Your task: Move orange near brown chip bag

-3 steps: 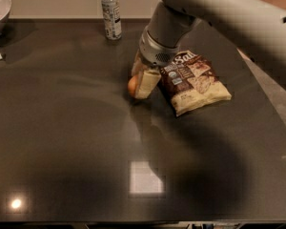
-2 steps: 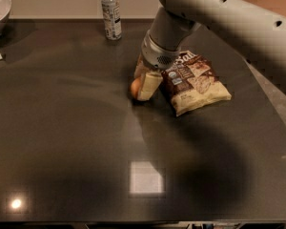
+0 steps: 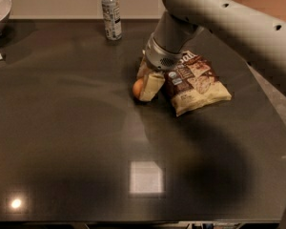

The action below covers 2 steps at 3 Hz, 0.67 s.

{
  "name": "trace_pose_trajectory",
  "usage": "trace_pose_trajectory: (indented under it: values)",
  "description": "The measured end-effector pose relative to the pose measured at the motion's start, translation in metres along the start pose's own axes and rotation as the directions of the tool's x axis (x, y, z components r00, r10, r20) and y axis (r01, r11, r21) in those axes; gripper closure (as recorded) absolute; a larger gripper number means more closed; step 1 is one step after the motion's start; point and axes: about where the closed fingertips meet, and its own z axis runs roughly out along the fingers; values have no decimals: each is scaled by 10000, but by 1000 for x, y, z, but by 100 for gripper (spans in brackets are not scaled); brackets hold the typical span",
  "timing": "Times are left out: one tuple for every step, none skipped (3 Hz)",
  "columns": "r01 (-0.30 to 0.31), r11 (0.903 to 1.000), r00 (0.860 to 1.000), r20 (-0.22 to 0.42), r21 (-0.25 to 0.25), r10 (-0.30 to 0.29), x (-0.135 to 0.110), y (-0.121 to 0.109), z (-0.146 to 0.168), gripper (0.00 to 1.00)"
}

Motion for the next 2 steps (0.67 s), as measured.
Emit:
trace_pose_trajectory:
  values:
    - [-11, 10000, 10000, 10, 4, 11, 1, 0, 0, 13]
    - [-26, 10000, 10000, 78, 34, 26, 4, 0, -1, 0]
